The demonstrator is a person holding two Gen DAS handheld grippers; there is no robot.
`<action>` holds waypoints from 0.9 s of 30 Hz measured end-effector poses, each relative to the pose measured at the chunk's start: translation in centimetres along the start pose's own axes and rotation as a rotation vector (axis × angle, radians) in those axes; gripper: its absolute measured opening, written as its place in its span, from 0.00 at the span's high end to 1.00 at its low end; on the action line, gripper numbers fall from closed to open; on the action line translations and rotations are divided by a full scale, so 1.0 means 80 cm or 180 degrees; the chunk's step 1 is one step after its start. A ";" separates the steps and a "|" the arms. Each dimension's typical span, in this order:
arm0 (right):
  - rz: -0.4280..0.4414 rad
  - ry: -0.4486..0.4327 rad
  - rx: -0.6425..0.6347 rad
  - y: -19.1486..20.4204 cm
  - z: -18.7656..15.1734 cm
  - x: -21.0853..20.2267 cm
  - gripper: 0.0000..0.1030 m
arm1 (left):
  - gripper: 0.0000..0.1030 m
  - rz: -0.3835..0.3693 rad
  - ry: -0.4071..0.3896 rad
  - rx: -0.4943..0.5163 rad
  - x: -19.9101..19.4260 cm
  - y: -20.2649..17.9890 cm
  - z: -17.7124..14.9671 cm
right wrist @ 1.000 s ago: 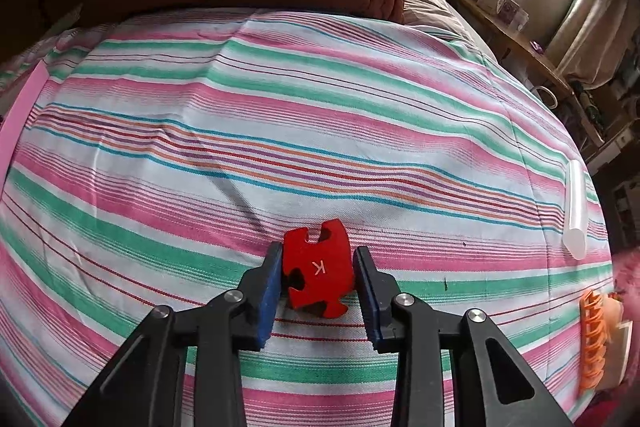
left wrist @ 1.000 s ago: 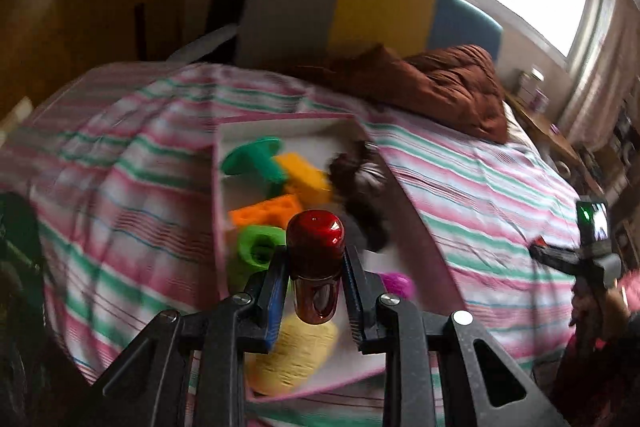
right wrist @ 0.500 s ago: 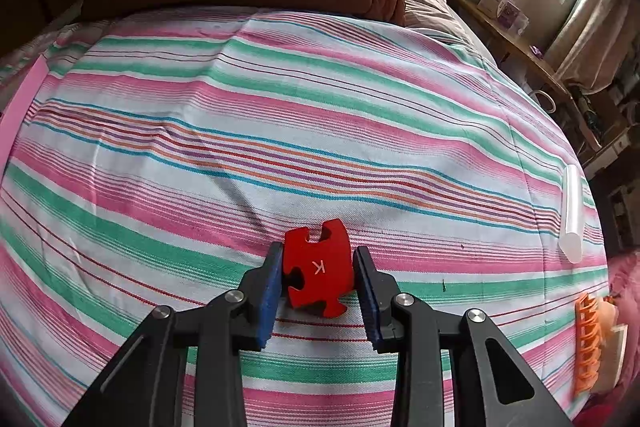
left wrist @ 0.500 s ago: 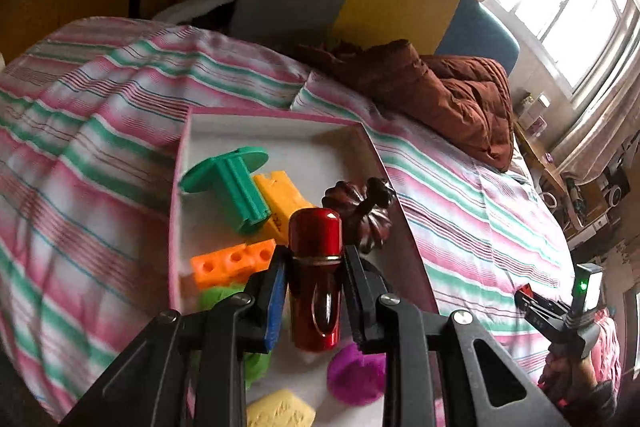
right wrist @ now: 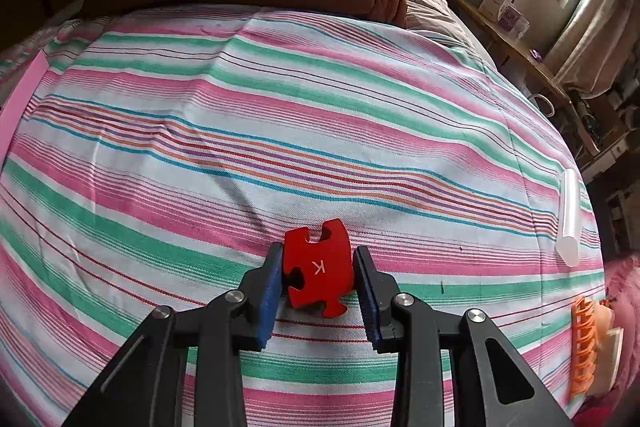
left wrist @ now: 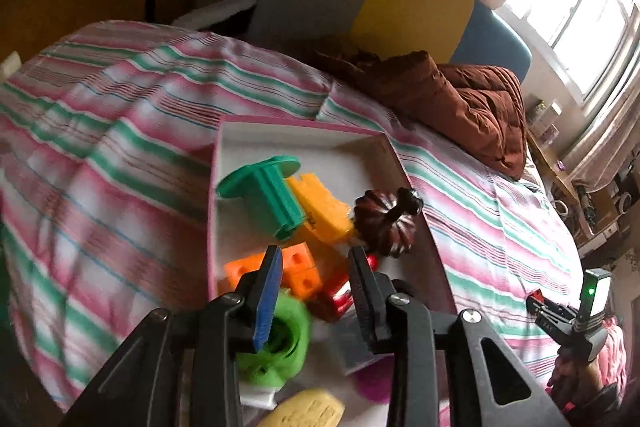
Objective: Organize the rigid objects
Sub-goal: 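Open the left gripper to release the red cylinder in the tray, then carry the red puzzle piece into the tray with the right gripper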
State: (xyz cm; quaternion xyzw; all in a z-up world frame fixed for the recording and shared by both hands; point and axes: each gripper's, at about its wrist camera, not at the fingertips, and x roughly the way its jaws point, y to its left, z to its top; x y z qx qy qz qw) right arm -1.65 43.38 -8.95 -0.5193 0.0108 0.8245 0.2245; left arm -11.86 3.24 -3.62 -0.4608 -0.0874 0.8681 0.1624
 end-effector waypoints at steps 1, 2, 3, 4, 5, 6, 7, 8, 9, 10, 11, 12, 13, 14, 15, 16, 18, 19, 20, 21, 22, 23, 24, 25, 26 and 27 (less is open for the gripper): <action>-0.0026 -0.0005 -0.0017 0.001 0.000 -0.001 0.67 | 0.68 0.0038 -0.0021 0.0010 -0.005 0.002 -0.003; -0.0042 -0.0009 -0.0028 0.002 0.000 -0.001 0.67 | 0.68 0.0097 -0.0050 0.0048 -0.011 0.002 -0.009; -0.0064 -0.0013 -0.0037 0.004 -0.001 -0.002 0.67 | 0.68 0.0148 -0.0074 0.0098 -0.017 0.002 -0.015; -0.0071 -0.0012 -0.0035 0.004 -0.001 -0.002 0.67 | 0.68 0.0197 -0.0097 0.0163 -0.023 0.000 -0.022; -0.0070 -0.0008 -0.0025 0.004 -0.001 -0.003 0.67 | 0.68 0.0242 -0.0111 0.0228 -0.028 -0.001 -0.028; -0.0058 -0.0005 -0.0015 0.004 -0.001 -0.003 0.67 | 0.68 0.0277 -0.0119 0.0274 -0.031 -0.002 -0.033; -0.0042 -0.0001 -0.0001 0.004 -0.001 -0.004 0.67 | 0.68 0.0313 -0.0125 0.0329 -0.036 -0.003 -0.041; -0.0005 0.0006 0.0020 0.004 -0.001 -0.005 0.67 | 0.68 0.0333 -0.0128 0.0368 -0.040 -0.003 -0.046; 0.0028 0.0013 0.0036 0.005 -0.001 -0.006 0.67 | 0.68 0.0353 -0.0134 0.0403 -0.043 -0.003 -0.051; 0.0052 0.0019 0.0047 0.006 -0.002 -0.007 0.67 | 0.68 0.0385 -0.0141 0.0440 -0.047 -0.004 -0.056; 0.0073 0.0028 0.0058 0.006 -0.002 -0.007 0.67 | 0.68 0.0401 -0.0144 0.0462 -0.050 -0.005 -0.059; 0.0099 0.0045 0.0067 0.007 -0.002 -0.007 0.67 | 0.68 0.0416 -0.0155 0.0490 -0.053 -0.008 -0.063; 0.0118 0.0056 0.0076 0.007 -0.002 -0.007 0.67 | 0.68 0.0432 -0.0176 0.0512 -0.057 -0.010 -0.066; 0.0146 0.0072 0.0092 0.006 -0.002 -0.008 0.67 | 0.68 0.0442 -0.0200 0.0537 -0.062 -0.013 -0.068; 0.0159 0.0080 0.0097 0.007 -0.002 -0.009 0.67 | 0.68 0.0443 -0.0226 0.0563 -0.066 -0.016 -0.070; 0.0173 0.0093 0.0089 0.008 -0.003 -0.010 0.67 | 0.68 0.0448 -0.0265 0.0595 -0.071 -0.020 -0.071; 0.0193 0.0107 0.0060 0.011 -0.002 -0.012 0.67 | 0.68 0.0456 -0.0314 0.0622 -0.077 -0.024 -0.072; 0.0221 0.0110 0.0045 0.014 -0.003 -0.015 0.67 | 0.67 0.0456 -0.0342 0.0640 -0.081 -0.026 -0.072; 0.0243 0.0111 0.0041 0.015 -0.003 -0.016 0.67 | 0.67 0.0459 -0.0358 0.0649 -0.083 -0.026 -0.071; 0.0277 0.0111 0.0047 0.018 -0.004 -0.018 0.67 | 0.67 0.0458 -0.0367 0.0655 -0.083 -0.027 -0.071; 0.0333 0.0111 0.0066 0.023 -0.005 -0.020 0.67 | 0.67 0.0450 -0.0367 0.0657 -0.084 -0.027 -0.072; 0.0369 0.0112 0.0077 0.025 -0.005 -0.021 0.67 | 0.67 0.0447 -0.0365 0.0654 -0.085 -0.027 -0.072; 0.0433 0.0113 0.0091 0.030 -0.005 -0.023 0.67 | 0.67 0.0452 -0.0366 0.0651 -0.085 -0.027 -0.073; 0.0532 0.0115 0.0105 0.037 -0.005 -0.026 0.67 | 0.67 0.0454 -0.0363 0.0650 -0.085 -0.026 -0.074; 0.0582 0.0114 0.0108 0.042 -0.005 -0.029 0.67 | 0.67 0.0456 -0.0362 0.0648 -0.086 -0.025 -0.074; 0.0647 0.0092 0.0102 0.051 -0.004 -0.033 0.67 | 0.67 0.0461 -0.0363 0.0641 -0.086 -0.024 -0.075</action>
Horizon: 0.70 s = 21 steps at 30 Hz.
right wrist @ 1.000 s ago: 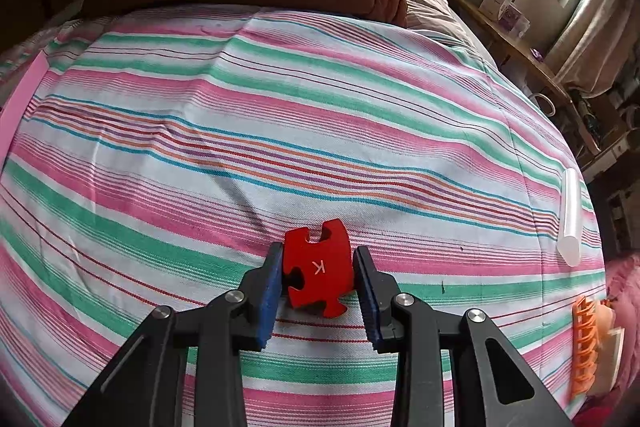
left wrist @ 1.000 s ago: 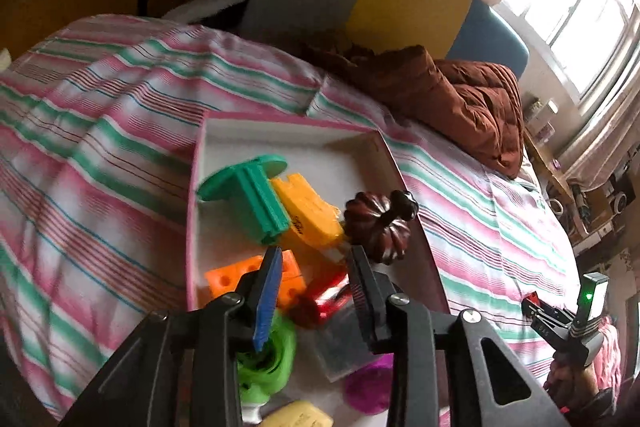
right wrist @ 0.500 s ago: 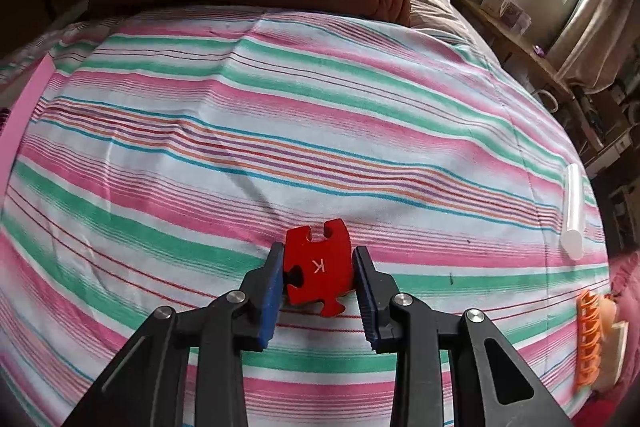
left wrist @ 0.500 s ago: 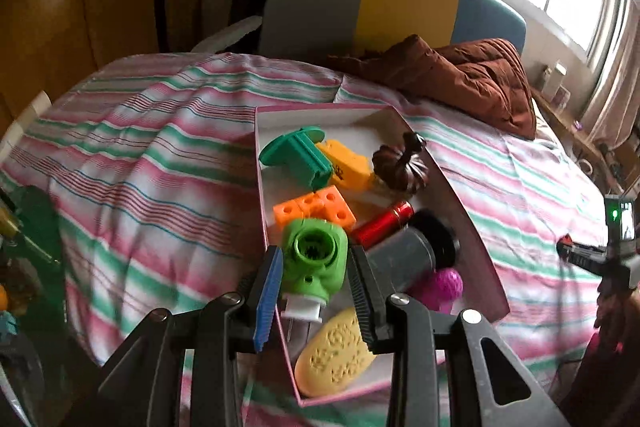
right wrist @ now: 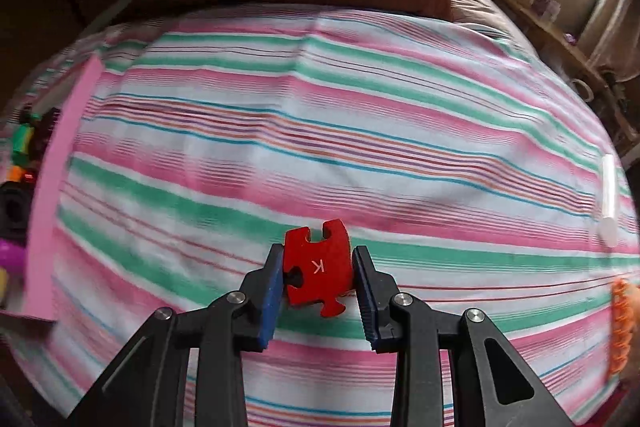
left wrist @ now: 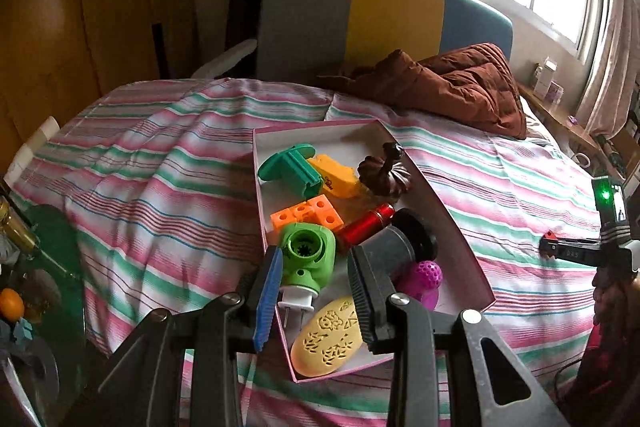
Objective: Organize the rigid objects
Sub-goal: 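Carry the red puzzle piece into the tray with the right gripper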
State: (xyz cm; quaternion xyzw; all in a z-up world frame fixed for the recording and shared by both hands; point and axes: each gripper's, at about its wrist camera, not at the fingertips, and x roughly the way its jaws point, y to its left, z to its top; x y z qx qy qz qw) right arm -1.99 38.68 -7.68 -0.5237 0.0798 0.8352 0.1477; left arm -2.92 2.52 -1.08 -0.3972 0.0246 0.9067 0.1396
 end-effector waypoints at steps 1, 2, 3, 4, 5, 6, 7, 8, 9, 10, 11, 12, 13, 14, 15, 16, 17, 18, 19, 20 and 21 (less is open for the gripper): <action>0.0054 -0.0038 -0.0020 0.010 0.002 -0.004 0.67 | 0.67 0.0005 -0.0001 -0.0006 -0.001 0.001 -0.001; 0.0092 -0.0063 -0.0031 0.017 0.003 -0.007 0.67 | 0.67 0.0010 0.0003 -0.0016 -0.001 0.002 -0.002; 0.0178 -0.0104 -0.0052 0.029 0.006 -0.013 0.67 | 0.67 0.0013 0.0010 -0.0026 0.000 0.004 -0.003; 0.0230 -0.0135 -0.0075 0.038 0.009 -0.017 0.67 | 0.67 0.0019 0.0016 -0.0033 0.000 0.005 -0.004; 0.0280 -0.0179 -0.0113 0.050 0.012 -0.023 0.67 | 0.67 0.0032 0.0022 -0.0042 0.000 0.007 -0.005; 0.0337 -0.0219 -0.0153 0.061 0.015 -0.028 0.67 | 0.67 0.0040 0.0025 -0.0049 0.000 0.008 -0.006; 0.0403 -0.0255 -0.0194 0.072 0.018 -0.034 0.67 | 0.67 0.0043 0.0031 -0.0057 0.000 0.009 -0.007; 0.0464 -0.0292 -0.0242 0.084 0.021 -0.040 0.67 | 0.66 0.0048 0.0035 -0.0064 0.001 0.010 -0.007; 0.0506 -0.0321 -0.0283 0.093 0.024 -0.043 0.67 | 0.66 0.0057 0.0037 -0.0068 0.001 0.011 -0.008; 0.0576 -0.0366 -0.0350 0.108 0.028 -0.050 0.67 | 0.66 0.0067 0.0038 -0.0069 0.002 0.011 -0.009; 0.0628 -0.0398 -0.0397 0.121 0.030 -0.055 0.67 | 0.66 0.0069 0.0040 -0.0070 0.002 0.012 -0.010; 0.0692 -0.0431 -0.0454 0.134 0.034 -0.060 0.67 | 0.65 0.0070 0.0046 -0.0073 0.002 0.012 -0.010; 0.0768 -0.0463 -0.0524 0.149 0.038 -0.065 0.67 | 0.65 0.0076 0.0053 -0.0082 0.003 0.014 -0.012; 0.0822 -0.0489 -0.0581 0.161 0.040 -0.069 0.67 | 0.65 0.0081 0.0057 -0.0087 0.003 0.014 -0.012; 0.0872 -0.0518 -0.0648 0.176 0.043 -0.074 0.67 | 0.65 0.0089 0.0058 -0.0096 0.003 0.016 -0.013; 0.0929 -0.0547 -0.0724 0.192 0.046 -0.078 0.67 | 0.64 0.0097 0.0060 -0.0107 0.003 0.017 -0.013; 0.0970 -0.0564 -0.0778 0.204 0.049 -0.081 0.67 | 0.64 0.0104 0.0065 -0.0116 0.004 0.019 -0.014; 0.1011 -0.0582 -0.0835 0.216 0.051 -0.084 0.67 | 0.64 0.0113 0.0072 -0.0127 0.005 0.021 -0.015; 0.1054 -0.0598 -0.0906 0.233 0.054 -0.087 0.67 | 0.64 0.0127 0.0080 -0.0144 0.005 0.024 -0.016; 0.1076 -0.0607 -0.0939 0.241 0.055 -0.089 0.67 | 0.63 0.0140 0.0084 -0.0158 0.006 0.026 -0.017; 0.1119 -0.0620 -0.1000 0.257 0.059 -0.091 0.67 | 0.62 0.0156 0.0091 -0.0176 0.007 0.028 -0.018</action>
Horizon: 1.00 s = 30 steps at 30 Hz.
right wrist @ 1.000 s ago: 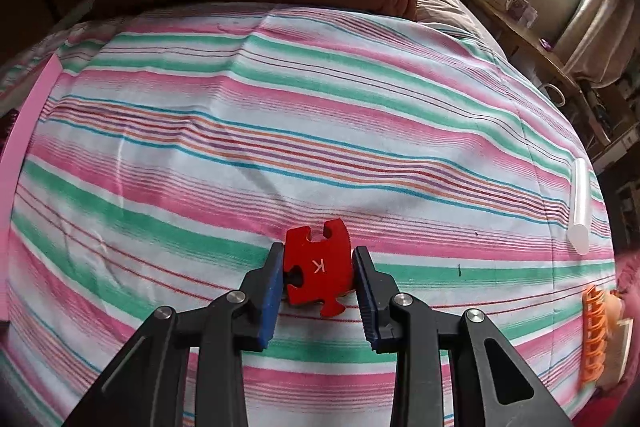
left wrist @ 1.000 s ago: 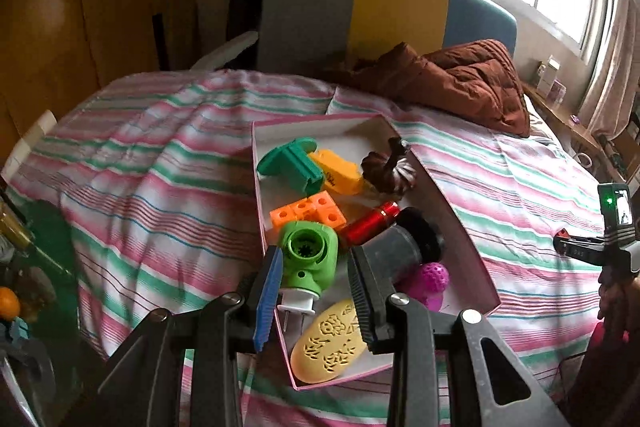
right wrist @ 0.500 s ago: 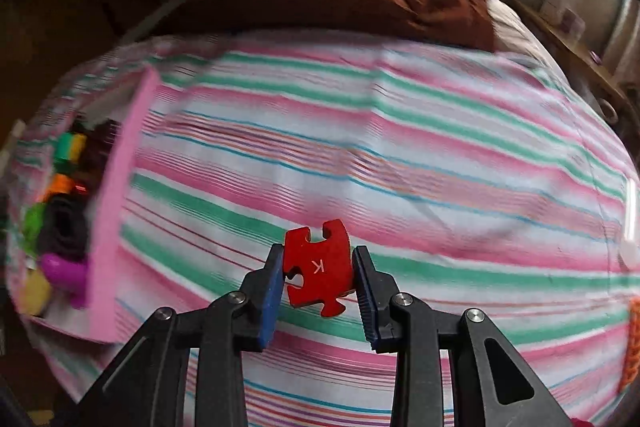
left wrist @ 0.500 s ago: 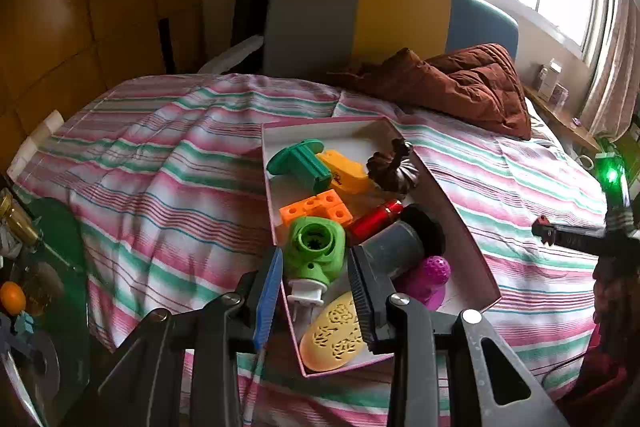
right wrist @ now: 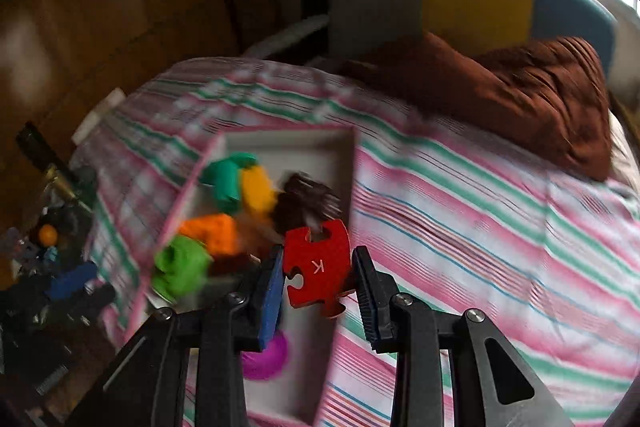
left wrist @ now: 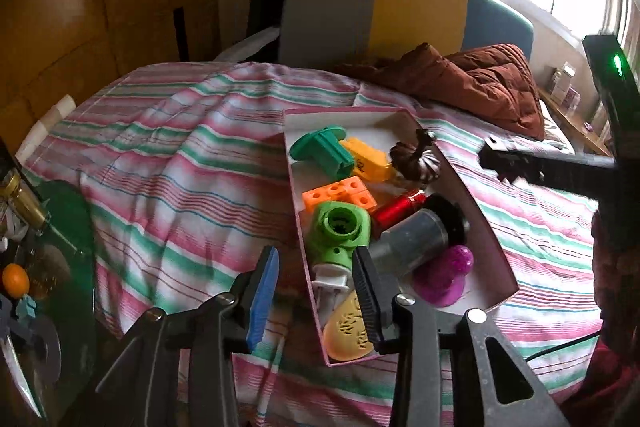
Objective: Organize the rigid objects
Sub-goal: 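Carry the red puzzle piece into the tray with the right gripper, then open the right gripper to release the red puzzle piece in the tray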
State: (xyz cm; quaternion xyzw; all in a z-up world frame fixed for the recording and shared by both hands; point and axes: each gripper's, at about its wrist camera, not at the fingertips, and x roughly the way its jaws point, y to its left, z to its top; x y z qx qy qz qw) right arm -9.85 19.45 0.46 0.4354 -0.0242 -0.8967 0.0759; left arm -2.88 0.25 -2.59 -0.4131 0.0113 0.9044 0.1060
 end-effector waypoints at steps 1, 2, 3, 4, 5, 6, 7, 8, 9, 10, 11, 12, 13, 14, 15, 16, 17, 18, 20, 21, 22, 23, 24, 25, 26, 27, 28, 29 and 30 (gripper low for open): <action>0.0019 -0.0004 -0.0038 0.008 0.004 0.004 0.67 | 0.62 0.0017 0.0008 -0.0025 0.001 0.003 -0.001; 0.0025 -0.0007 -0.0076 0.016 0.009 0.009 0.67 | 0.62 0.0033 0.0007 -0.0056 0.001 0.006 -0.001; 0.0042 -0.0002 -0.0122 0.026 0.016 0.017 0.67 | 0.62 0.0052 -0.0007 -0.0084 0.001 0.010 -0.002; 0.0060 0.0006 -0.0142 0.033 0.021 0.023 0.67 | 0.62 0.0080 -0.0029 -0.0109 0.000 0.013 -0.003; 0.0078 0.0024 -0.0159 0.038 0.024 0.032 0.67 | 0.62 0.0106 -0.0054 -0.0134 -0.002 0.017 -0.003; 0.0096 0.0058 -0.0174 0.043 0.027 0.041 0.67 | 0.62 0.0117 -0.0072 -0.0157 -0.003 0.020 -0.003; 0.0125 0.0117 -0.0200 0.051 0.029 0.054 0.67 | 0.62 0.0125 -0.0087 -0.0184 -0.003 0.023 -0.003; 0.0131 0.0151 -0.0219 0.053 0.030 0.062 0.67 | 0.62 0.0133 -0.0102 -0.0209 -0.004 0.027 -0.003; 0.0119 0.0196 -0.0245 0.058 0.030 0.072 0.67 | 0.62 0.0142 -0.0112 -0.0223 -0.004 0.029 -0.003; 0.0101 0.0250 -0.0263 0.061 0.030 0.084 0.67 | 0.62 0.0156 -0.0121 -0.0232 -0.005 0.031 -0.003; 0.0090 0.0307 -0.0274 0.063 0.029 0.095 0.67 | 0.62 0.0164 -0.0128 -0.0237 -0.005 0.032 -0.003; 0.0087 0.0340 -0.0280 0.064 0.028 0.100 0.67 | 0.62 0.0186 -0.0136 -0.0238 -0.004 0.033 -0.003; 0.0083 0.0378 -0.0282 0.065 0.025 0.107 0.67 | 0.62 0.0229 -0.0146 -0.0229 -0.004 0.033 -0.003; 0.0080 0.0394 -0.0278 0.065 0.023 0.111 0.66 | 0.62 0.0260 -0.0154 -0.0221 -0.005 0.033 -0.003; 0.0083 0.0409 -0.0271 0.065 0.021 0.115 0.66 | 0.62 0.0293 -0.0164 -0.0221 -0.005 0.033 -0.003; 0.0092 0.0412 -0.0265 0.065 0.018 0.116 0.65 | 0.62 0.0339 -0.0169 -0.0231 -0.005 0.033 -0.002; 0.0103 0.0404 -0.0254 0.065 0.018 0.116 0.62 | 0.62 0.0367 -0.0168 -0.0235 -0.005 0.033 -0.001; 0.0110 0.0392 -0.0244 0.064 0.017 0.113 0.60 | 0.62 0.0399 -0.0177 -0.0231 -0.005 0.033 0.000; 0.0137 0.0313 -0.0193 0.062 0.014 0.104 0.53 | 0.62 0.0445 -0.0228 -0.0213 -0.009 0.030 0.002; 0.0147 0.0280 -0.0180 0.060 0.013 0.098 0.52 | 0.61 0.0436 -0.0251 -0.0219 -0.011 0.030 0.003; 0.0145 0.0215 -0.0166 0.059 0.011 0.089 0.51 | 0.61 0.0415 -0.0273 -0.0246 -0.013 0.029 0.004; 0.0134 0.0175 -0.0163 0.060 0.010 0.082 0.48 | 0.61 0.0408 -0.0281 -0.0268 -0.016 0.029 0.005; 0.0110 0.0091 -0.0154 0.060 0.008 0.070 0.46 | 0.61 0.0416 -0.0290 -0.0290 -0.017 0.028 0.005; 0.0091 0.0034 -0.0148 0.060 0.005 0.062 0.42 | 0.60 0.0455 -0.0299 -0.0320 -0.019 0.027 0.006; 0.0066 -0.0025 -0.0137 0.060 0.002 0.053 0.38 | 0.60 0.0488 -0.0301 -0.0338 -0.021 0.026 0.006; 0.0028 -0.0082 -0.0118 0.060 -0.002 0.043 0.37 | 0.60 0.0514 -0.0303 -0.0355 -0.023 0.026 0.006; -0.0028 -0.0144 -0.0085 0.060 -0.009 0.032 0.34 | 0.60 0.0528 -0.0302 -0.0367 -0.025 0.024 0.006; -0.0076 -0.0182 -0.0067 0.060 -0.013 0.024 0.31 | 0.60 0.0541 -0.0296 -0.0371 -0.026 0.023 0.005; -0.0151 -0.0221 -0.0053 0.061 -0.019 0.016 0.29 | 0.60 0.0572 -0.0292 -0.0374 -0.027 0.021 0.004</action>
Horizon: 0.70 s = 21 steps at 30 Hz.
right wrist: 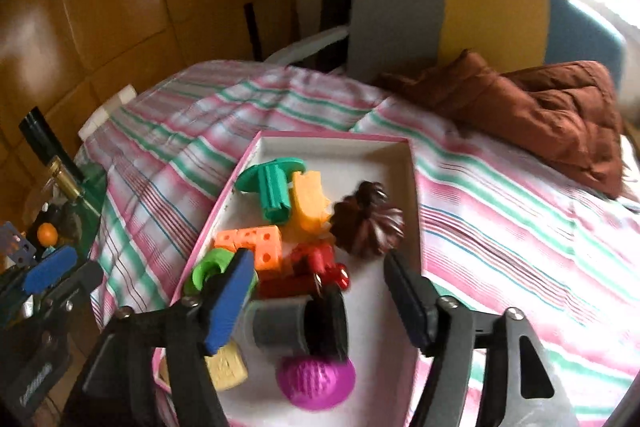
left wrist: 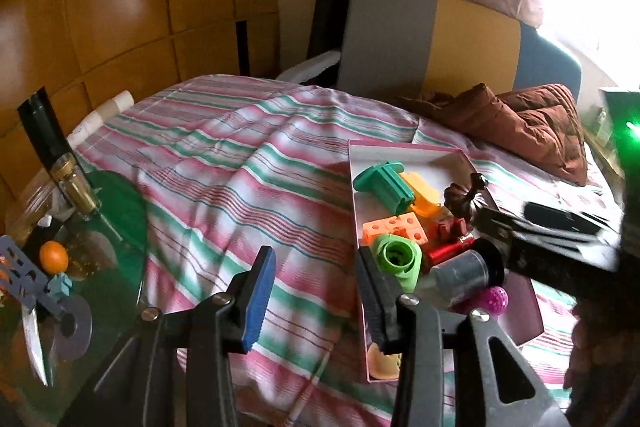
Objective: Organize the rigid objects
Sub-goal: 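Open the right gripper to release the red puzzle piece in the tray, then withdraw both tools from the tray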
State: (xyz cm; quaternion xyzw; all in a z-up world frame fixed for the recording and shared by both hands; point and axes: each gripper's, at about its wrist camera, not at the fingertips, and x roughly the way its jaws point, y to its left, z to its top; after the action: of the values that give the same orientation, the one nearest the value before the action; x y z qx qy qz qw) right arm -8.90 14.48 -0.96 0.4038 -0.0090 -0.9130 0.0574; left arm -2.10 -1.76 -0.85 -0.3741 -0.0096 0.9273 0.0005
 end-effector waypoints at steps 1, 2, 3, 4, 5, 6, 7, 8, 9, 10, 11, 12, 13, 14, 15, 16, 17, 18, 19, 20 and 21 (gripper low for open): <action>-0.0086 -0.0039 0.0008 0.000 -0.006 -0.008 0.28 | 0.60 0.0034 -0.0004 0.0001 -0.003 -0.002 -0.002; -0.0141 -0.0063 0.0016 0.000 -0.010 -0.014 0.27 | 0.60 0.0040 -0.0013 0.0002 -0.005 -0.003 -0.004; -0.0206 -0.0089 0.0024 0.000 -0.017 -0.021 0.27 | 0.60 0.0041 -0.0024 -0.0001 -0.008 -0.004 -0.006; -0.0261 -0.0115 0.0046 0.000 -0.026 -0.029 0.26 | 0.60 0.0037 -0.0046 -0.0011 -0.012 -0.005 -0.009; -0.0290 -0.0130 0.0071 -0.002 -0.033 -0.037 0.26 | 0.60 0.0042 -0.0068 -0.0016 -0.014 -0.005 -0.011; -0.0325 -0.0147 0.0105 -0.002 -0.042 -0.043 0.26 | 0.60 0.0053 -0.0095 -0.0019 -0.017 -0.007 -0.013; -0.0346 -0.0159 0.0126 -0.003 -0.049 -0.048 0.26 | 0.60 0.0049 -0.0125 -0.0015 -0.020 -0.008 -0.015; -0.0360 -0.0164 0.0138 -0.001 -0.053 -0.049 0.26 | 0.60 0.0035 -0.0134 -0.0005 -0.023 -0.010 -0.016; -0.0374 -0.0171 0.0157 -0.001 -0.060 -0.053 0.26 | 0.60 0.0021 -0.0132 0.0015 -0.025 -0.012 -0.017; -0.0375 -0.0171 0.0169 -0.001 -0.064 -0.055 0.26 | 0.60 0.0002 -0.0133 0.0032 -0.027 -0.014 -0.018; -0.0376 -0.0171 0.0181 -0.001 -0.067 -0.058 0.26 | 0.60 -0.0020 -0.0152 0.0056 -0.030 -0.016 -0.020; -0.0381 -0.0172 0.0191 0.000 -0.069 -0.059 0.26 | 0.60 -0.0022 -0.0193 0.0078 -0.034 -0.018 -0.021; -0.0394 -0.0182 0.0203 -0.001 -0.072 -0.061 0.26 | 0.60 -0.0026 -0.0239 0.0101 -0.037 -0.020 -0.022; -0.0401 -0.0189 0.0207 -0.001 -0.075 -0.063 0.26 | 0.60 -0.0028 -0.0270 0.0122 -0.040 -0.022 -0.022; -0.0416 -0.0198 0.0214 -0.001 -0.076 -0.066 0.26 | 0.60 -0.0015 -0.0321 0.0142 -0.044 -0.024 -0.023; -0.0425 -0.0206 0.0214 0.000 -0.078 -0.068 0.26 | 0.60 -0.0003 -0.0373 0.0151 -0.047 -0.025 -0.023; -0.0434 -0.0213 0.0214 0.001 -0.079 -0.069 0.26 | 0.61 0.0010 -0.0427 0.0159 -0.050 -0.025 -0.024; -0.0445 -0.0219 0.0211 0.001 -0.079 -0.070 0.26 | 0.62 0.0011 -0.0452 0.0168 -0.052 -0.026 -0.024; -0.0452 -0.0225 0.0207 0.002 -0.080 -0.071 0.26 | 0.62 0.0007 -0.0461 0.0171 -0.053 -0.026 -0.024; -0.0456 -0.0231 0.0203 0.003 -0.080 -0.073 0.26 | 0.62 0.0006 -0.0477 0.0171 -0.054 -0.026 -0.024; -0.0472 -0.0243 0.0191 0.005 -0.080 -0.074 0.26 | 0.62 0.0008 -0.0489 0.0175 -0.055 -0.026 -0.024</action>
State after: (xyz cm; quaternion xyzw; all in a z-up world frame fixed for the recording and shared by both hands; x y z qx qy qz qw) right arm -0.18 14.95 -0.90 0.3698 -0.0086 -0.9288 -0.0228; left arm 2.40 0.31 0.85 -0.3018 0.0163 0.9532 0.0089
